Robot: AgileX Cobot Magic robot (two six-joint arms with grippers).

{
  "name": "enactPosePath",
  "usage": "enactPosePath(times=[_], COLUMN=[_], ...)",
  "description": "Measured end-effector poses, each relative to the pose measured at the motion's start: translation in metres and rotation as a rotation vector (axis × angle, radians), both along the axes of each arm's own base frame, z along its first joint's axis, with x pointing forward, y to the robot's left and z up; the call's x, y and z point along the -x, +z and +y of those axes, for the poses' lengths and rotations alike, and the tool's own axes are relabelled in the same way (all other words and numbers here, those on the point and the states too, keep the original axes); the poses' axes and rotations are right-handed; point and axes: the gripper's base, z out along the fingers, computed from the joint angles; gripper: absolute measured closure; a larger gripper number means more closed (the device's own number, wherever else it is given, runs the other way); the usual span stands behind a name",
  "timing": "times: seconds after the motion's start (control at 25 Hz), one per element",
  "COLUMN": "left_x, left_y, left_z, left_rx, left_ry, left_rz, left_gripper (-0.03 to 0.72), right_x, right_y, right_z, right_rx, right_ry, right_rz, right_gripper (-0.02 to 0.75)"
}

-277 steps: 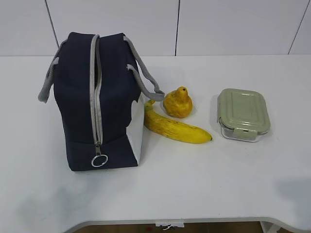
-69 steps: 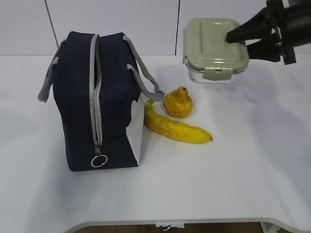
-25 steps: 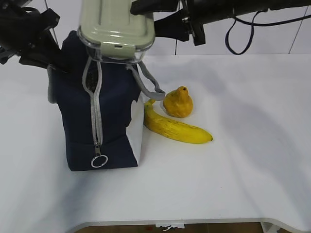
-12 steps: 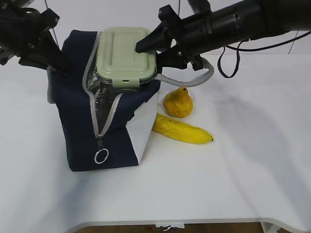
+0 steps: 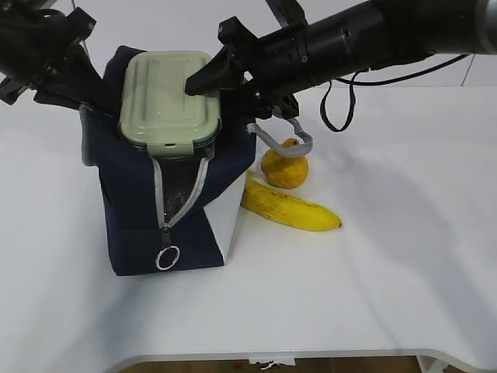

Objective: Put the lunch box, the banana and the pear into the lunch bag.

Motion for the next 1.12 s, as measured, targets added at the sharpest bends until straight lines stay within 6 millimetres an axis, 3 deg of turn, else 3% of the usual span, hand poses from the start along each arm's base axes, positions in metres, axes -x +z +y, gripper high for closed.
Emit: enactPosePath(times=[0.12,0.4,0.64,0.8,1.12], left_x=[0.0,0.001,0.001,-0.005,-0.008], left_y=[0.0,0.003,0.002,-0.008,-0.014], left_z=[0.0,-0.003,-0.003,-0.003,-0.004], left_rx=[0.007,0.048,0.044,0.04,0.039], left_ry=[-0.008,-0.024,-0.032,-0.031,-0.036], left_rz=[-0.003,0.0,-0.014,0.009,0.017], left_gripper=[0.688,0.688,0.688,0.688,0.688], right_x=[-0.001,-0.021,-0.035,-0.033,-0.04], right_y=[-0.003,-0.053,-0.057,-0.061,-0.105], right_z=[0.003,0.011,0.019,0.033,0.04], right_rx=[0.009,0.054,0.032,0.027,0.033], right_ry=[-0.009,-0.029,-0.027,-0.009,-0.027], right_rz=[-0.011,0.057,0.04,0.041,0.129], right_gripper=[0.368,0.368,0.368,0.368,0.374])
